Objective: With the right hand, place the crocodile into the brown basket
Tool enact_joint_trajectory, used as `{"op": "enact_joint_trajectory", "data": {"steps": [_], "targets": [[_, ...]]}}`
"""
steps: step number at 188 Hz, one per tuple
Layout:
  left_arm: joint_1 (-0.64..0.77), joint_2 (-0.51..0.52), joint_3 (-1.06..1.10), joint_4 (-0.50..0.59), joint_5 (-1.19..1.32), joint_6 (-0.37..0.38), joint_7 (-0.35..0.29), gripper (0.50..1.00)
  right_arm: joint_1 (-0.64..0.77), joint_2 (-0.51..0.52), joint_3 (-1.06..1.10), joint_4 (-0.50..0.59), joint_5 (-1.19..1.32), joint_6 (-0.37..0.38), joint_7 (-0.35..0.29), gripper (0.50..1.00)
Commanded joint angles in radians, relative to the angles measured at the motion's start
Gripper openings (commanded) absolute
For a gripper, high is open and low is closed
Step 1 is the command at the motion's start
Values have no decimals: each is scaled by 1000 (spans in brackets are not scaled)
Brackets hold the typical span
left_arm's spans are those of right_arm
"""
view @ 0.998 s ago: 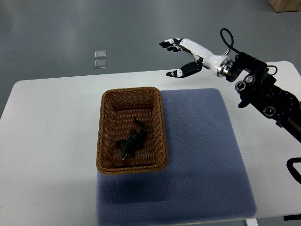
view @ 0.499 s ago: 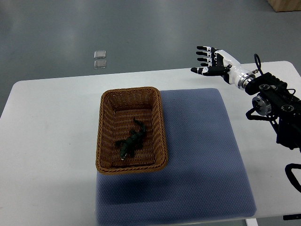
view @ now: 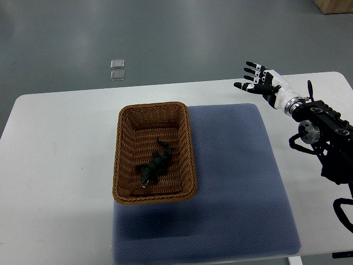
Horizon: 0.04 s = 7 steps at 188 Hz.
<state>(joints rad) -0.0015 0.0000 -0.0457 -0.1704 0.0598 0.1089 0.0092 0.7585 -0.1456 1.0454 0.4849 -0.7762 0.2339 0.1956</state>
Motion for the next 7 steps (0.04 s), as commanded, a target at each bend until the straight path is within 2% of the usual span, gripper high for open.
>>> {"op": "enact_joint_trajectory", "data": {"steps": [1,7], "targets": [[0,0,1,-1,0,0,0,1000,-1,1,7,8,34,1,7,926],[0,0,0,0,0,0,0,1000,-1,1,8,6,34,-1,14,926]]}}
